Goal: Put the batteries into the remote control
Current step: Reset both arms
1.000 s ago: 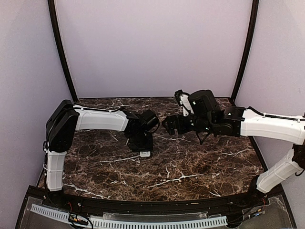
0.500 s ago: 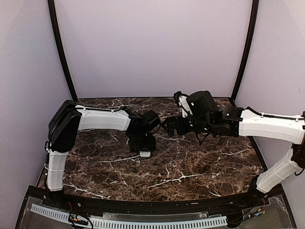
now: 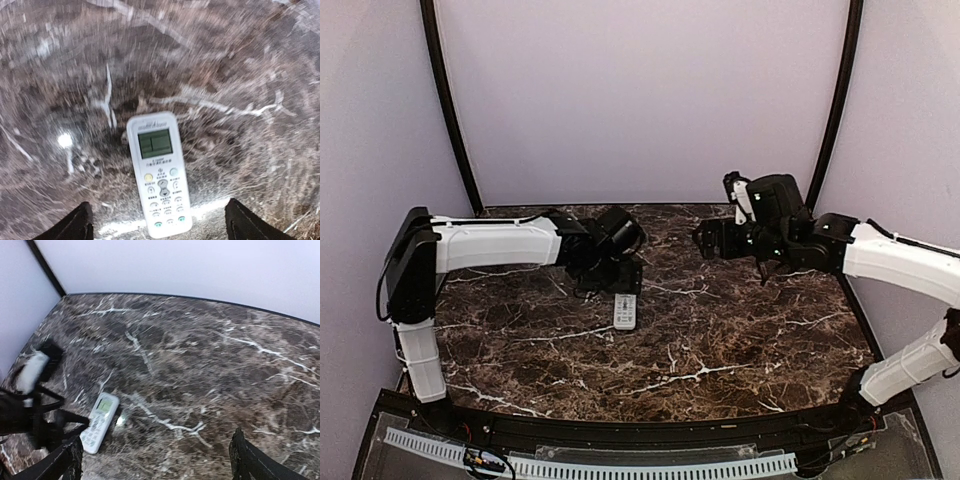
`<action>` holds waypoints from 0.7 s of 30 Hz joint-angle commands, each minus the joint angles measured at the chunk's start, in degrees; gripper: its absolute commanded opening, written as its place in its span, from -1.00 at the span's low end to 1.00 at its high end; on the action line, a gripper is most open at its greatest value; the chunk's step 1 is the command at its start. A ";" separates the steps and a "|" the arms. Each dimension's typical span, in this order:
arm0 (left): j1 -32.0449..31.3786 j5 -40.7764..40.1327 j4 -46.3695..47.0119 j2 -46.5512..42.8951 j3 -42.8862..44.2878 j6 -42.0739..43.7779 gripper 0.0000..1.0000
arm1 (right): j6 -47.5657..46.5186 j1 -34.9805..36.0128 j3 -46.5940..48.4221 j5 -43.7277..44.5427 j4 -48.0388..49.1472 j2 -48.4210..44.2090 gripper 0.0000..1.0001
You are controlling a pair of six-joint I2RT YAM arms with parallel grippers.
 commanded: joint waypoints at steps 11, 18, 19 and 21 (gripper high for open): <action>30.19 -12.70 9.69 -28.43 -24.52 6.88 0.98 | -1.24 -28.61 -30.40 -7.35 17.79 -22.91 0.97; 32.74 -27.25 50.43 -46.30 -51.23 31.73 0.98 | 7.00 -32.24 -45.23 -3.32 29.59 -30.01 0.97; 32.75 -26.45 54.45 -48.71 -56.09 34.86 0.98 | 7.60 -32.25 -45.43 -2.30 29.00 -29.62 0.97; 32.81 -26.00 62.16 -51.08 -60.96 39.07 0.98 | 9.53 -32.25 -45.87 -0.03 28.77 -28.80 0.97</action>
